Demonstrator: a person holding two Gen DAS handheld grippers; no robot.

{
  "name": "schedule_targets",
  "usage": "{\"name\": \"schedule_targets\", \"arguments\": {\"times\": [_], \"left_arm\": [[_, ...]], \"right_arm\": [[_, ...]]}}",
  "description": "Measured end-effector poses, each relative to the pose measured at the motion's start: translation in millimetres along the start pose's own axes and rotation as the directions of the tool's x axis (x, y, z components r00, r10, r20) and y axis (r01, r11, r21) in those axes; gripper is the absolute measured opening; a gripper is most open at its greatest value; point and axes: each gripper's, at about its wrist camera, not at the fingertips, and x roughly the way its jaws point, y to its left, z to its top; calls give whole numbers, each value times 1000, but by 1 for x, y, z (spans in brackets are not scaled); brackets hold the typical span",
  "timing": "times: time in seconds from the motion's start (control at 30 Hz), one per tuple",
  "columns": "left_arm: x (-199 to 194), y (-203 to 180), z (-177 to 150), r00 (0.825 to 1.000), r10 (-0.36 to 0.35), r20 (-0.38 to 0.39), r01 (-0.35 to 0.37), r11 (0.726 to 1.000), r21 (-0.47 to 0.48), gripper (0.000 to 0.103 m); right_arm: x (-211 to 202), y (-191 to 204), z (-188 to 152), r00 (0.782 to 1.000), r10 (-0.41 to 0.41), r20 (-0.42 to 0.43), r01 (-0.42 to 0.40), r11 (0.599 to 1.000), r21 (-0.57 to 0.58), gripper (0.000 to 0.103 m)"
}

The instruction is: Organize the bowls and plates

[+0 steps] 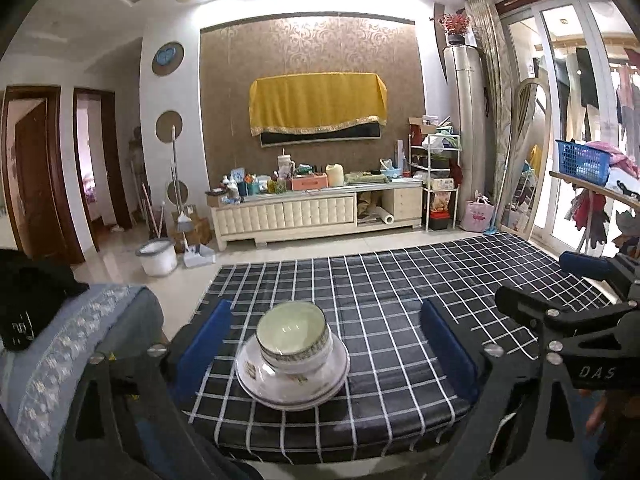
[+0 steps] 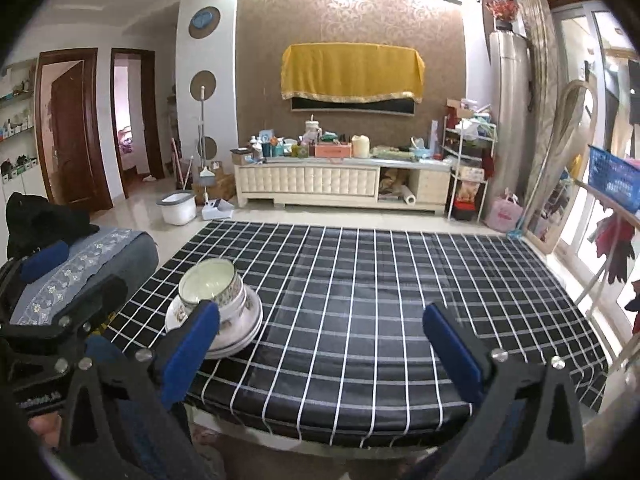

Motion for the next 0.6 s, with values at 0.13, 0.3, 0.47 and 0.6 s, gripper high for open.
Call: {"name": "schedule_targets", "arguments": {"times": [0.13,0.3,0.47,0.6], "left_arm": [[-8,0,-12,1000,0,-13,0,1000,-9,103],[-11,2,-13,1000,-1,-18,1,1000,-17,103],[-14,-1,-13,1000,-2,-14,2,1000,-17,103],[-14,-4,-16,1000,-12,-15,12,1000,-10,103]], "right_arm": [[-3,-1,-7,1000,-3,-12,3,1000,2,103],[-10,1,-7,1000,-1,-4,1,1000,3,103],[-16,-2,-8,1000,-9,7,9,1000,10,103],[-19,-5,-11,1000,-14,9,13,1000,21,103]]}}
